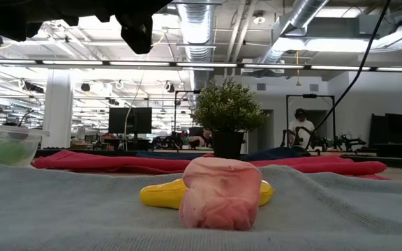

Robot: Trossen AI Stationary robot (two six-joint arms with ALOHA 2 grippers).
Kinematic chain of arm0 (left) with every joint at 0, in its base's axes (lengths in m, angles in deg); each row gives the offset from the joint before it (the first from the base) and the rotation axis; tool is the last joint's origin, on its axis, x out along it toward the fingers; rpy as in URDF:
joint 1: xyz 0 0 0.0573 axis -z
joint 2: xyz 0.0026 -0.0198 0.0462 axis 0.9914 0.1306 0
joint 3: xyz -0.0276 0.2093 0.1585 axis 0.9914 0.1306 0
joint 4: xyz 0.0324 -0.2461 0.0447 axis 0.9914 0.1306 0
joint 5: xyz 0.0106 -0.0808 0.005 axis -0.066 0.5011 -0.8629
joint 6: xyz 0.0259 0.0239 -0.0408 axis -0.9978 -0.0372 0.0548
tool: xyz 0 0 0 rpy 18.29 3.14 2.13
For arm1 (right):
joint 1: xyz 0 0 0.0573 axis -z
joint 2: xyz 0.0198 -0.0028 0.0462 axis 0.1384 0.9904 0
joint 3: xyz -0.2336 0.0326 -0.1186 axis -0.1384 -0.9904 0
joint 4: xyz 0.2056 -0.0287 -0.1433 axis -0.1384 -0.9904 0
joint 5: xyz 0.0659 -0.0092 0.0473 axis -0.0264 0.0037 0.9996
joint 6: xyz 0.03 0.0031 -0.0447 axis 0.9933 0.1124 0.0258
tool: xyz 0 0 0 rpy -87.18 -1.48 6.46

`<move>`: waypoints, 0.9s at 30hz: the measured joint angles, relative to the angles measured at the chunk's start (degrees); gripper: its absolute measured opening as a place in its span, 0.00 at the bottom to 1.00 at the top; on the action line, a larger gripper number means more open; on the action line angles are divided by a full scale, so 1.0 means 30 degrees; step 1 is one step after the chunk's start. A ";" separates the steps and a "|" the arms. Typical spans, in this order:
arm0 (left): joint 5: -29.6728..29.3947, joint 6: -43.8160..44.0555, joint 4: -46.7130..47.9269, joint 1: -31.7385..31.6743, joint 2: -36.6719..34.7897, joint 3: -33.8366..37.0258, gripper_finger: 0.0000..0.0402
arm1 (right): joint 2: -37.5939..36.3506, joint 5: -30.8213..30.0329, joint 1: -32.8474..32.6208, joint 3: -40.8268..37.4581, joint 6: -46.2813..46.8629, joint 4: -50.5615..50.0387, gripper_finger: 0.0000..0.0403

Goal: Pick and placing Produce into tupperware

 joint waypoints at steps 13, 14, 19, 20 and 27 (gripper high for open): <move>-0.0041 0.0045 0.0009 -0.0007 0.0000 0.0000 0.24 | -0.0029 -0.0145 -0.0078 0.0000 -0.0775 0.0457 0.53; -0.0102 0.0052 0.0003 -0.0007 0.0000 0.0000 0.24 | -0.0029 -0.0091 -0.0080 0.0000 -0.0967 0.0455 0.57; -0.0152 0.0056 -0.0036 -0.0007 0.0000 0.0000 0.24 | -0.0145 -0.0980 -0.0163 0.0771 -0.2642 0.0219 0.67; -0.0152 0.0052 -0.0036 -0.0007 0.0000 0.0000 0.24 | -0.0267 -0.1032 -0.0205 0.1075 -0.2881 0.0007 0.67; -0.0751 0.0052 0.0189 -0.0007 0.0000 0.0000 0.24 | -0.0854 -0.2617 -0.0542 0.3520 -0.3649 -0.4264 0.68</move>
